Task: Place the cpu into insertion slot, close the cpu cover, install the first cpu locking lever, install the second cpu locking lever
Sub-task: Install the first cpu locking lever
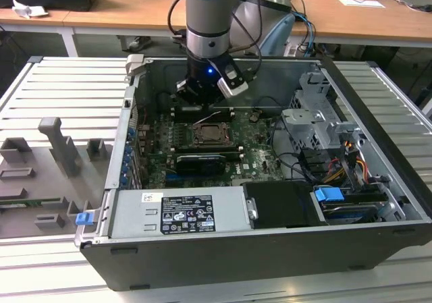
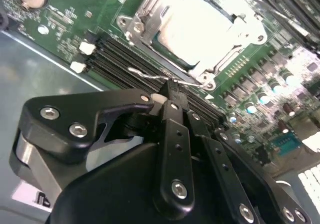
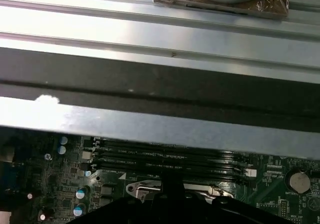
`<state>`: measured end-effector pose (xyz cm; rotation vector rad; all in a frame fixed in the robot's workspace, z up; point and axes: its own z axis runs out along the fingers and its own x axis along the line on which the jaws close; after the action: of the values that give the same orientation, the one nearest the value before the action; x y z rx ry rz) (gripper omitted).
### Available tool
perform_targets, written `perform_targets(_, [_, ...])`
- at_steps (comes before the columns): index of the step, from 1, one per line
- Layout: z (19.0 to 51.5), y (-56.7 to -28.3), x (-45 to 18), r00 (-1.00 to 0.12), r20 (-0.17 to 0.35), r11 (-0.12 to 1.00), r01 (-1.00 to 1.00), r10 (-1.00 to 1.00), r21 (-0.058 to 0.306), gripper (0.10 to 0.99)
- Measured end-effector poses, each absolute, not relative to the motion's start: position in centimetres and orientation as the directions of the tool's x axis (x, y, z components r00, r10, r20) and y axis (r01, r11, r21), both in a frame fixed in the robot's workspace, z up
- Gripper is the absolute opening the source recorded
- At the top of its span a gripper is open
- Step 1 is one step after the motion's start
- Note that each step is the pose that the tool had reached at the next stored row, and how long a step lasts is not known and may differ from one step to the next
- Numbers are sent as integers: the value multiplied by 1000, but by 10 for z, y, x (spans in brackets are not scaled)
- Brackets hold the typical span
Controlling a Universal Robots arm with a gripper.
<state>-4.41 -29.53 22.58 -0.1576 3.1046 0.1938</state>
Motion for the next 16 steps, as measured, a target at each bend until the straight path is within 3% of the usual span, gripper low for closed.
perform_targets(16, [212,-292,-21,-994,-33,986,-105,-102,126,106])
